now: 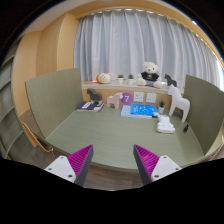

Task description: Unplug charger

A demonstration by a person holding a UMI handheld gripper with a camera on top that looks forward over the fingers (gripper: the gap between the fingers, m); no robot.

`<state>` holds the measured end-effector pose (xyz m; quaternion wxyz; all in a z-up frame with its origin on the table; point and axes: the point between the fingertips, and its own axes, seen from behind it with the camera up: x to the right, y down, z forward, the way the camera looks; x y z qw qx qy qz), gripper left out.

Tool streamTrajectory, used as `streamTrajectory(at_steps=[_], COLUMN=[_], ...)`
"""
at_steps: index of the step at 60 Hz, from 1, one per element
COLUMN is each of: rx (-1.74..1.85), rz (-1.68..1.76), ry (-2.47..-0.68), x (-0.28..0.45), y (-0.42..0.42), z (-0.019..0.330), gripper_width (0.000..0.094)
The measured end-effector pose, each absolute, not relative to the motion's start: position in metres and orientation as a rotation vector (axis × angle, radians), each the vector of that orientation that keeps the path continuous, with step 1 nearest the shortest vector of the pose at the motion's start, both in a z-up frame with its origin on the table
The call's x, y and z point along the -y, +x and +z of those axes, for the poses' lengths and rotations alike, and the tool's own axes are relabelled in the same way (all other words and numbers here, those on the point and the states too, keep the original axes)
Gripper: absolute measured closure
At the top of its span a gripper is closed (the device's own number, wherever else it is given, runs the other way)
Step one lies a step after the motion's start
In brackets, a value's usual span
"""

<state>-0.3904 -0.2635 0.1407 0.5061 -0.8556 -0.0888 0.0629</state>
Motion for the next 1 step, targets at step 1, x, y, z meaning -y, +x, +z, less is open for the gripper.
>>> streamTrajectory(at_steps=[1], rx=[0.214], rz=[0.153], ry=[-2.067], x=[0.2637], y=[-0.391], z=[0.1402], gripper_width=[0.0122])
